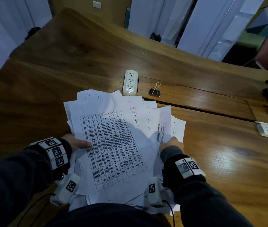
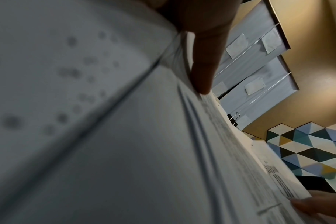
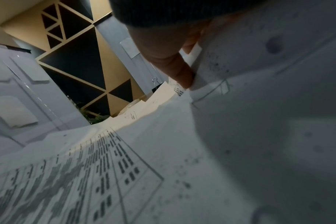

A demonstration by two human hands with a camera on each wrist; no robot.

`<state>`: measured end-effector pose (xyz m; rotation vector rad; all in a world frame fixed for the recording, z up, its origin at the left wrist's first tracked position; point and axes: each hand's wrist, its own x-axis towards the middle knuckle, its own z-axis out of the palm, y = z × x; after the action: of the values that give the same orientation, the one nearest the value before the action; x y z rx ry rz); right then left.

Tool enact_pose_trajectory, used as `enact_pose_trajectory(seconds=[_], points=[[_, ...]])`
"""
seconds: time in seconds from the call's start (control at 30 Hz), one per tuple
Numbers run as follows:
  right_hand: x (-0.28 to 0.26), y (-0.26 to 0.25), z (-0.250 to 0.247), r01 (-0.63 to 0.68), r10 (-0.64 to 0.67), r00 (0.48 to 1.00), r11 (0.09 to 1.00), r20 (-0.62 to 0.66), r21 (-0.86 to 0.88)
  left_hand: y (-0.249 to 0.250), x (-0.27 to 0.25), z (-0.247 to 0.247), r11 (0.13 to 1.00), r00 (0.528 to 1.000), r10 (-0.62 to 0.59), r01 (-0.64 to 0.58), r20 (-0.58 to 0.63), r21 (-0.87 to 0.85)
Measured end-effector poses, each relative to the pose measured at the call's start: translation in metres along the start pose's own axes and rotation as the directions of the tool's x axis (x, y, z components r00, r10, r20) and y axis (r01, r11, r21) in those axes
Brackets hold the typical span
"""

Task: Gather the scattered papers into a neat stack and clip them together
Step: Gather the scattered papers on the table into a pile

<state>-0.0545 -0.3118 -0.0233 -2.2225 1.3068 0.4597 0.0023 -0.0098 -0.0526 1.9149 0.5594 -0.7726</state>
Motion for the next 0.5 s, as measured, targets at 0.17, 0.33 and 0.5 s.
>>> enact_pose_trajectory(seconds=[0.17,0.33,0.5], points=[[0.009,0.006,-0.012,-0.042,0.026,0.99,0.992,0.135,0.117,-0.002,0.001,0.0,0.999,1.0,0.008,-0.007,0.011,-0.036],[0.016,0.013,-0.03,-0.048,0.029,0.982,0.994,0.186,0.098,0.008,-0.011,0.004,0.999,1.0,-0.026,0.026,-0.007,-0.03],[0.021,0.02,-0.042,-0.112,0.084,0.99,0.961,0.117,0.252,0.012,-0.016,0.007,0.998,0.997,-0.057,0.056,-0.043,-0.016]])
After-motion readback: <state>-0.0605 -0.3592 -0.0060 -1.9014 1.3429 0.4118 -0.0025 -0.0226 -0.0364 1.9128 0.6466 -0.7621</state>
